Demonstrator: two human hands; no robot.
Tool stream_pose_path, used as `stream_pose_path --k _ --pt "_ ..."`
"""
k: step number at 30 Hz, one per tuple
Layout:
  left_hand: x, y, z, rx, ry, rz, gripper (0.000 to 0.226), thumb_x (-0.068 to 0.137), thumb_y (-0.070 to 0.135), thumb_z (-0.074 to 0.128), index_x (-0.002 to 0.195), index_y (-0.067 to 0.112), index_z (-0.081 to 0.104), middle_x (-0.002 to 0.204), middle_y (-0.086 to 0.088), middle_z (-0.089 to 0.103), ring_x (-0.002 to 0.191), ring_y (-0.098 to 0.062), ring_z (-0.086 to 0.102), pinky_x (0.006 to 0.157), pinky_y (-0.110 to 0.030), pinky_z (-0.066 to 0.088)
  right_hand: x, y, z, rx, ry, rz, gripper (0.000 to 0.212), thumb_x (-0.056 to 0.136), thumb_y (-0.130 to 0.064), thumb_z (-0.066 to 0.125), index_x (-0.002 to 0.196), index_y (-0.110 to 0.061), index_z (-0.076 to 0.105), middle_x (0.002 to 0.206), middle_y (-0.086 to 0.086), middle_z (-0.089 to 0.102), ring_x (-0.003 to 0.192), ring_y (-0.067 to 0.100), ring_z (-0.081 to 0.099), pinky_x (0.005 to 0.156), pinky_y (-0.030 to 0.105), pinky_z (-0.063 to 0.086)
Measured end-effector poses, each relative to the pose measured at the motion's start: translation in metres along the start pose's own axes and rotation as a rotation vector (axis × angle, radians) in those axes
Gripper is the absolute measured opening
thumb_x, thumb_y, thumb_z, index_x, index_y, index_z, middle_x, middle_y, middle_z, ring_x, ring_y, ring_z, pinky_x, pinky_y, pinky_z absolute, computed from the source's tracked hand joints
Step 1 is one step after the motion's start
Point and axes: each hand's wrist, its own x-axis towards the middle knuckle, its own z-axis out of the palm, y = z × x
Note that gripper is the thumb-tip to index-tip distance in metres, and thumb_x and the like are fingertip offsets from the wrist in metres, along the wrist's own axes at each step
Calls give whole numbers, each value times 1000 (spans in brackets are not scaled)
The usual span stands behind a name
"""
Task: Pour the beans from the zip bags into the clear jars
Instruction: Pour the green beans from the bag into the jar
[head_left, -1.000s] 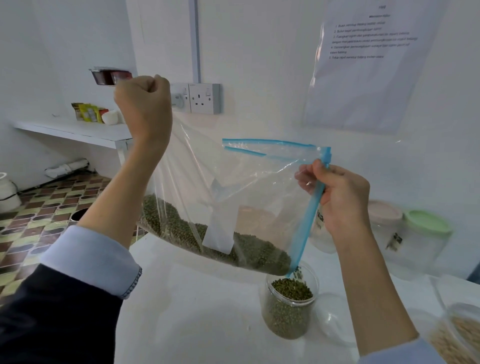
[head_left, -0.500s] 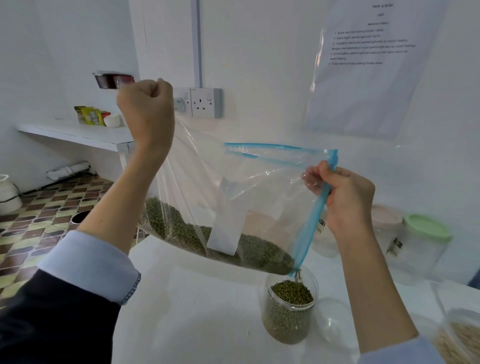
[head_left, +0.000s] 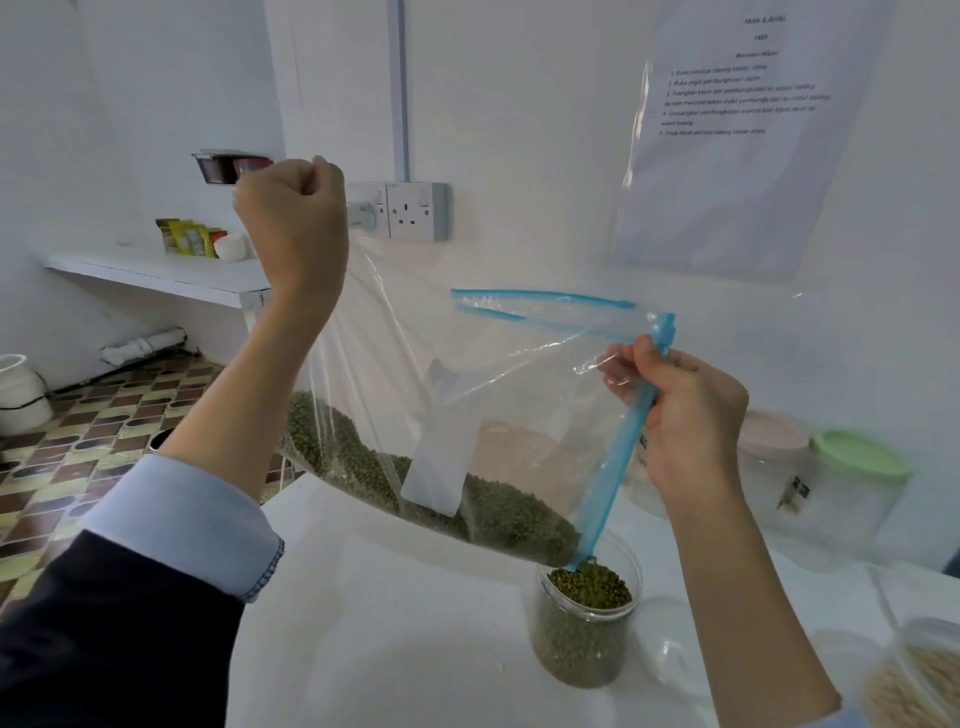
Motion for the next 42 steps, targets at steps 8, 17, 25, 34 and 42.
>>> stream_pose_path --k 8,17,25,34,42 --pt "-2 2 -5 5 -21 26 44 78 6 44 46 20 17 32 7 21 37 -8 14 48 -14 15 -6 8 3 -45 -33 -36 19 87 -3 64 69 -4 67 61 4 69 58 14 66 66 24 56" --pt "-3 6 -6 13 -20 35 45 79 5 45 47 21 17 32 8 23 38 -7 15 46 -11 13 -3 7 4 -21 6 -36 16 88 -5 65 72 -4 67 62 3 70 56 14 66 68 26 56" --pt "1 6 -7 11 -14 30 44 79 7 45 47 20 18 32 8 22 38 -7 15 47 -11 16 1 5 3 19 -5 11 15 87 -2 65 72 -1 65 62 7 70 56 17 66 68 28 56" --pt "-2 10 -10 30 -41 -7 45 80 3 45 46 18 19 30 7 22 35 -8 18 47 -8 20 5 3 1 21 -20 21 13 86 -1 65 73 0 65 65 10 69 56 19 65 65 28 56" --pt "-2 6 -10 47 -50 -42 44 79 3 45 46 18 19 29 7 21 35 -9 15 44 -9 17 1 0 2 26 5 28 14 86 -1 65 72 -1 65 64 9 69 56 18 66 64 26 56"
